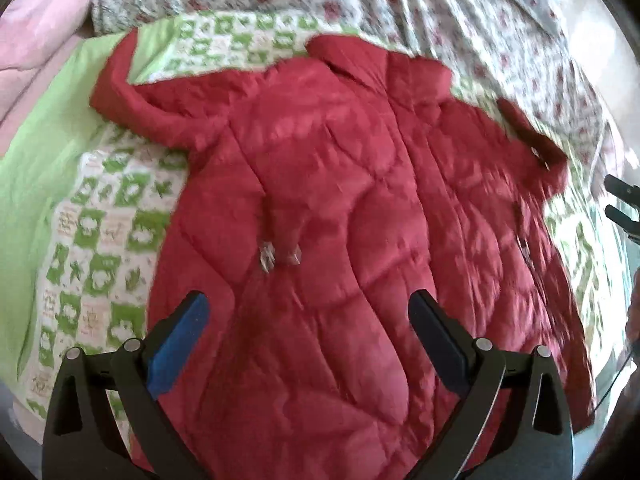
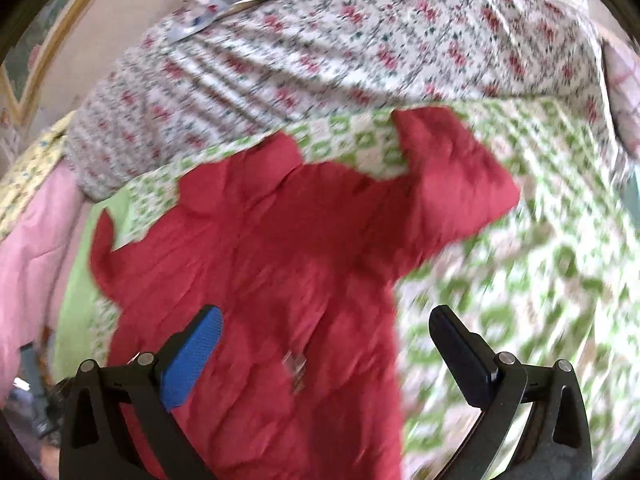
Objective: Fold large clothes
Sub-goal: 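Grasp the jacket sleeve nearest the right gripper with the right gripper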
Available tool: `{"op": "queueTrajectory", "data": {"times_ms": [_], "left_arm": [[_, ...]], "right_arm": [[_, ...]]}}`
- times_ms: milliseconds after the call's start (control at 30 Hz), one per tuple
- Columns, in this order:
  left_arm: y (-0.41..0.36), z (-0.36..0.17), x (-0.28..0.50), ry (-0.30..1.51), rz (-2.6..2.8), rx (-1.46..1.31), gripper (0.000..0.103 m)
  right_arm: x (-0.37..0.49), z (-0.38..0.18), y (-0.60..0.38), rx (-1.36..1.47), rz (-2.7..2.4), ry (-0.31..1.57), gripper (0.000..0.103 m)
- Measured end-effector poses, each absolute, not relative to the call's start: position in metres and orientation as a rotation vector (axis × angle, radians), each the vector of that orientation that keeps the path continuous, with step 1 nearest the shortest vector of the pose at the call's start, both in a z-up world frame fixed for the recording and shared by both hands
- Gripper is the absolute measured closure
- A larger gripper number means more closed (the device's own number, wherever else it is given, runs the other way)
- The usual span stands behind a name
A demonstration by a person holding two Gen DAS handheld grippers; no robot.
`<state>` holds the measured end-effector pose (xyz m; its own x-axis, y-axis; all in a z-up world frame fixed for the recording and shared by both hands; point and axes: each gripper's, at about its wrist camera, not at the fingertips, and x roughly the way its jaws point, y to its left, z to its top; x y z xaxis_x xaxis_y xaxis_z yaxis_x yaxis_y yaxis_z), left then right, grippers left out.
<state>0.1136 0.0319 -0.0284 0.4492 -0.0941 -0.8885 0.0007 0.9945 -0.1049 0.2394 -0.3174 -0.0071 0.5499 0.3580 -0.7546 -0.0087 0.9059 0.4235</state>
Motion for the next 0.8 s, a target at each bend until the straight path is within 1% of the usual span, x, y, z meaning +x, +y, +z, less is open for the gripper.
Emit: {"op": "queueTrajectory", "data": {"times_ms": [133, 267, 333, 433, 500, 533, 567, 633, 700, 733, 767, 800], "left_arm": [[0.039, -0.029, 0.129, 1.071, -0.044, -0.121, 0.003], [0.031, -0.033, 0.142, 1.069, -0.022, -0.014, 0.003], [0.027, -0.034, 0.147, 1.065, -0.013, 0.028, 0.003], [0.028, -0.038, 0.154, 1.091, -0.045, 0.021, 0.003], [0.029, -0.042, 0.157, 1.100, -0.044, 0.011, 0.003], [0.030, -0.043, 0.159, 1.106, -0.035, 0.006, 0.003], [0.031, -0.045, 0.160, 1.111, -0.034, 0.000, 0.003], [0.033, -0.047, 0.162, 1.119, -0.028, -0.006, 0.003], [0.035, -0.049, 0.162, 1.121, -0.020, -0.005, 0.003], [0.035, -0.050, 0.163, 1.126, -0.022, -0.006, 0.003], [0.035, -0.051, 0.163, 1.132, -0.022, -0.006, 0.003], [0.036, -0.052, 0.163, 1.135, -0.022, -0.009, 0.003]], "right_arm": [[0.295, -0.018, -0.332, 0.338, 0.138, 0.976, 0.000], [0.359, -0.032, -0.335, 0.238, 0.062, 0.991, 0.001], [0.392, -0.042, -0.335, 0.176, 0.008, 1.016, 0.004], [0.436, -0.065, -0.332, 0.097, -0.055, 1.068, 0.007], [0.461, -0.086, -0.334, 0.088, -0.099, 1.133, 0.014], [0.473, -0.098, -0.334, 0.076, -0.127, 1.171, 0.022], [0.480, -0.106, -0.335, 0.074, -0.139, 1.192, 0.025], [0.494, -0.124, -0.338, 0.063, -0.180, 1.242, 0.028], [0.496, -0.132, -0.344, 0.061, -0.216, 1.254, 0.035], [0.496, -0.136, -0.351, 0.076, -0.232, 1.257, 0.049], [0.494, -0.138, -0.356, 0.098, -0.229, 1.260, 0.070], [0.492, -0.140, -0.361, 0.125, -0.215, 1.262, 0.079]]}}
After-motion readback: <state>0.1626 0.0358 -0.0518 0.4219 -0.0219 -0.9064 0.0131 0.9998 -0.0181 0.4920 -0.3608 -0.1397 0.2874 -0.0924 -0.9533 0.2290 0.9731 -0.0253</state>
